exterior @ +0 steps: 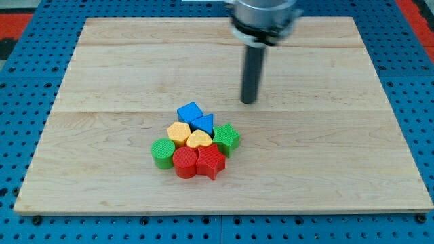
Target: Move your arm to the left of the green circle
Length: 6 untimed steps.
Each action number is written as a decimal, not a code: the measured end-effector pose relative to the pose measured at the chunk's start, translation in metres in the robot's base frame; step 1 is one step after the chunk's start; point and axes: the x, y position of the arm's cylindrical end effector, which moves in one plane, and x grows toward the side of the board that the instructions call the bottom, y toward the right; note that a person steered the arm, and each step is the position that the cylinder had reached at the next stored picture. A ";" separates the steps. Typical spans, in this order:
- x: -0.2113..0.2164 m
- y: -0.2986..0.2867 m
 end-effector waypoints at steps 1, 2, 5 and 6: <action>-0.016 -0.117; 0.015 -0.202; 0.128 -0.154; 0.150 -0.114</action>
